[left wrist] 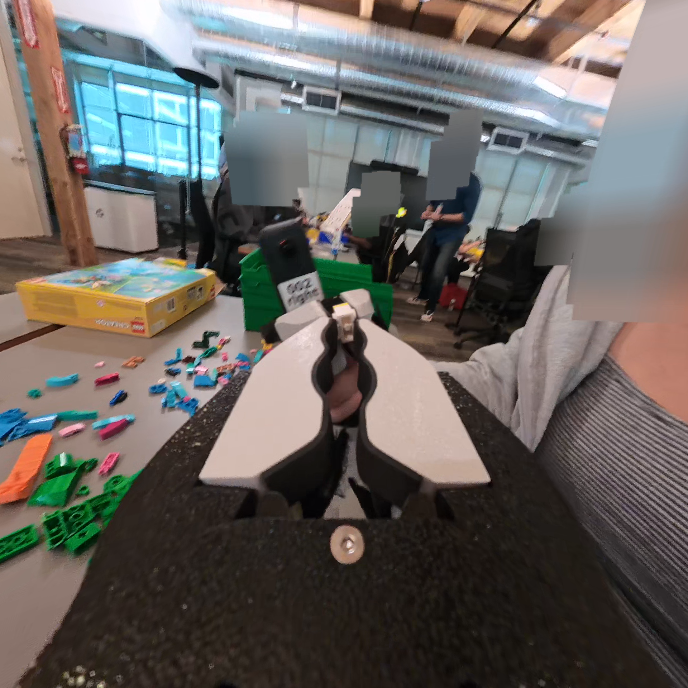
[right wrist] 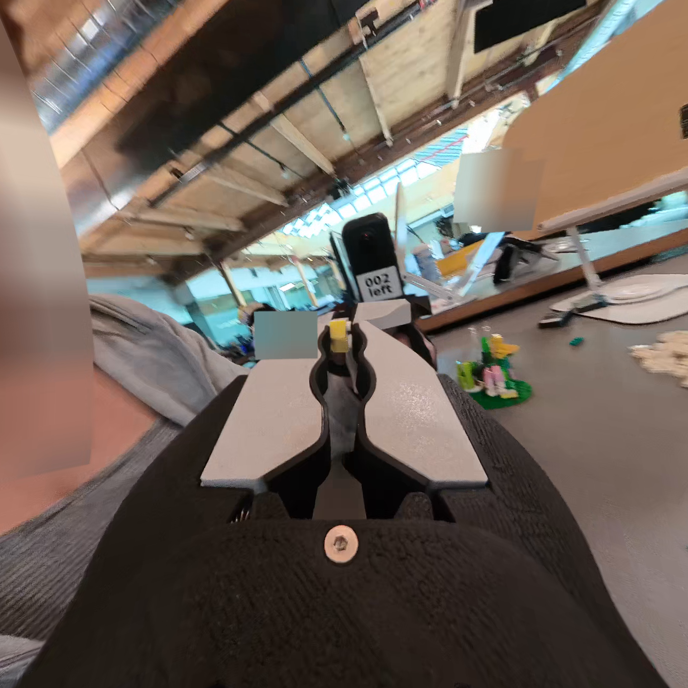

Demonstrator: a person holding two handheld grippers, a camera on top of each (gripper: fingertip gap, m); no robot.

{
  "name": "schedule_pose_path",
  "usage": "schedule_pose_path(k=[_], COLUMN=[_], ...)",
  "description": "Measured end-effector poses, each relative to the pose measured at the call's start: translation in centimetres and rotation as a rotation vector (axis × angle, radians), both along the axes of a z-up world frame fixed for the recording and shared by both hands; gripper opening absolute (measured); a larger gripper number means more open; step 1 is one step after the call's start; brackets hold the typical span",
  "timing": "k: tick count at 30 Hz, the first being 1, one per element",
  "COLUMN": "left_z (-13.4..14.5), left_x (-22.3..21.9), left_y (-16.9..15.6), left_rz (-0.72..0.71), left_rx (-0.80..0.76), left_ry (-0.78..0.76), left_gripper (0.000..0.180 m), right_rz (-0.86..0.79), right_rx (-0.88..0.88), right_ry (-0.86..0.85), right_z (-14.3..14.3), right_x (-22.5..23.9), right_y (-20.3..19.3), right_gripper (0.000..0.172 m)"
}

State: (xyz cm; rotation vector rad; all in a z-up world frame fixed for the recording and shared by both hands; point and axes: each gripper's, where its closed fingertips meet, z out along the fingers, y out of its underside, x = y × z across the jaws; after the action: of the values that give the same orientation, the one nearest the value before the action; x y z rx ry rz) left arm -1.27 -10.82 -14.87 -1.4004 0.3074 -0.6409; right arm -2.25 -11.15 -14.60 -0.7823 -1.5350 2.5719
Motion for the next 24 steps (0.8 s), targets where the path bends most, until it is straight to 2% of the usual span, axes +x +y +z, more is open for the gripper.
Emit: schedule_pose_path(k=[1, 3, 7, 9, 11, 14, 17, 19, 24], left_z=[0.3, 0.1, -0.7, -1.1, -1.5, -2.2, -2.2, -2.2, -0.9], left_x=[0.0, -0.3, -1.4, -1.6, -1.3, -1.4, -1.1, -0.9, 0.2], left_y=[-0.1, 0.0, 0.8, 1.1, 1.4, 1.9, 2.0, 1.9, 1.1], left_rz=[-0.018, -0.026, 0.061, 0.077, 0.06, 0.107, 0.096, 0.092, -0.008], left_rx=[0.024, 0.025, -0.023, -0.064, -0.11, -0.137, -0.13, -0.119, -0.057], left_ry=[-0.029, -0.061, -0.077, -0.068, -0.056, -0.009, -0.009, 0.002, -0.051], left_gripper=[0.0, 0.0, 0.0, 0.026, 0.036, 0.027, 0.015, 0.014, 0.015], right_rz=[0.044, 0.108, -0.016, -0.082, -0.116, -0.141, -0.185, -0.177, -0.014], right_rx=[-0.069, -0.181, -0.11, -0.044, 0.011, 0.066, 0.128, 0.129, -0.061], right_ry=[-0.004, -0.014, -0.017, -0.016, -0.01, -0.002, 0.002, 0.001, -0.028], right_z=[0.4, 1.1, 0.4, -0.2, -0.5, -0.8, -1.2, -1.2, 0.1], right_x=[0.2, 0.4, -0.6, -1.1, -1.2, -1.4, -1.7, -1.6, -0.6], right_y=[0.1, 0.6, 1.2, 1.5, 1.5, 1.1, 1.0, 1.0, 0.5], right_gripper=[0.009, 0.006, 0.005, 0.005, 0.007, 0.006, 0.007, 0.006, 0.006])
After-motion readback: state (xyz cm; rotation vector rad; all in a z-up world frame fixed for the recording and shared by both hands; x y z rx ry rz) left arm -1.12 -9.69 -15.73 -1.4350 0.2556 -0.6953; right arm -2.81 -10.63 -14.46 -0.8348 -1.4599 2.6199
